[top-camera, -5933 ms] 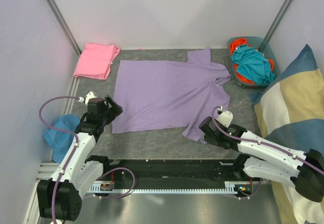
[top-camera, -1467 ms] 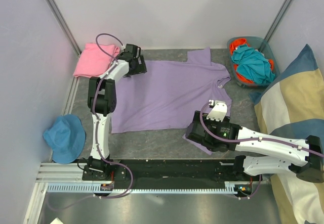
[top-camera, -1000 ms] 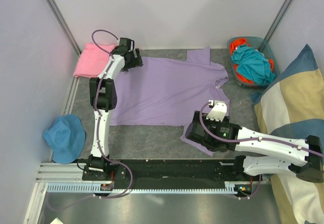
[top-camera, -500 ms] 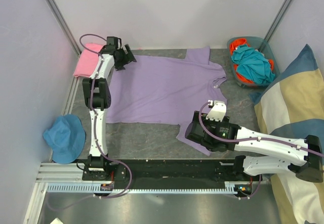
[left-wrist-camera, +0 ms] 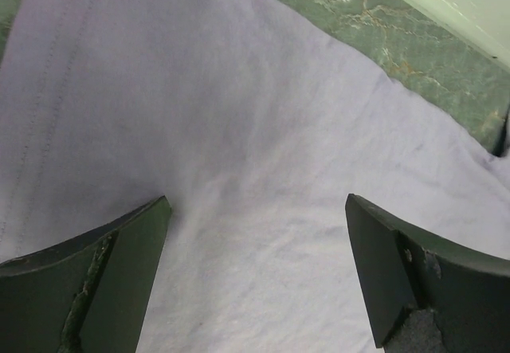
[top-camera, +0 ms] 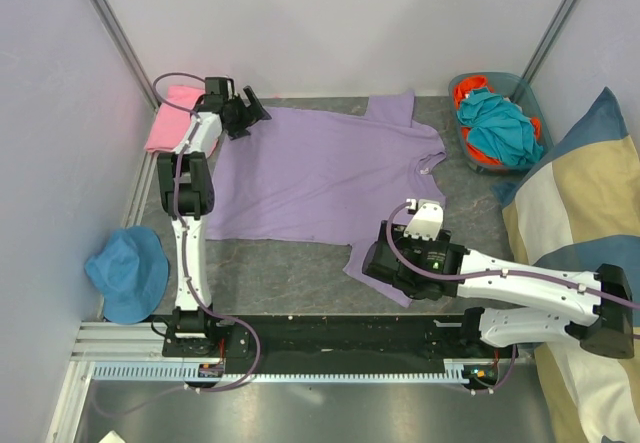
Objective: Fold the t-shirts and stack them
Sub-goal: Flatten out the tshirt
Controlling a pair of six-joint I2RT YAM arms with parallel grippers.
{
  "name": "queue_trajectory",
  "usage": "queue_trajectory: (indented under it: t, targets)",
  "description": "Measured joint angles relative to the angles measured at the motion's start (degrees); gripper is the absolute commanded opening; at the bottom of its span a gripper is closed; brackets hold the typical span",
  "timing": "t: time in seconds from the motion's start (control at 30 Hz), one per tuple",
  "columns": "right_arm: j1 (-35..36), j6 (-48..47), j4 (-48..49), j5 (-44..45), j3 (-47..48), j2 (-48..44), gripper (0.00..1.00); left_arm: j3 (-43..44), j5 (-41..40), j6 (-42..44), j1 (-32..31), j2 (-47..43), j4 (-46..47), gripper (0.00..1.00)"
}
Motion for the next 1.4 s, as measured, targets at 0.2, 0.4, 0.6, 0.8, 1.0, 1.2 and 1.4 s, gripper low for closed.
queue_trajectory:
  t: [0.2,0.4,0.6,0.8,1.0,1.2,1.4]
  targets:
    - [0.0,-0.7,0.5,0.5,0.0,2.0,0.98,-4.0,4.0,-2.3,0.1,-3.5,2.1,1.00]
    - [0.0,-5.4,8.6,-0.7,-2.0,3.8,0.98,-17.3,6.1,-4.9,-0.3,-17.9,8.6,1.00]
    - [0.0,-10.0,17.8,-6.1,-6.5,11.6,0.98,-32.5,6.1,-7.4,-1.9,-35.5,16.1,1.00]
    - [0.0,-10.4,21.6,-10.9,-9.3,15.6,0.98,-45.7,5.6,-7.8,-4.7,-48.0,20.9,1.00]
    - [0.0,-9.8,22.3,-11.8,-10.5,17.2,0.98,-51.5,5.4,-7.8,-4.8,-50.0,21.5,1.00]
    - [0.0,-9.2,22.9,-11.3,-10.4,20.2,0.98,-53.4,5.3,-7.8,-4.7,-50.0,21.4,1.00]
    - [0.0,-9.1,23.1,-11.2,-9.8,20.7,0.98,-53.8,5.4,-7.8,-4.7,-50.0,21.7,1.00]
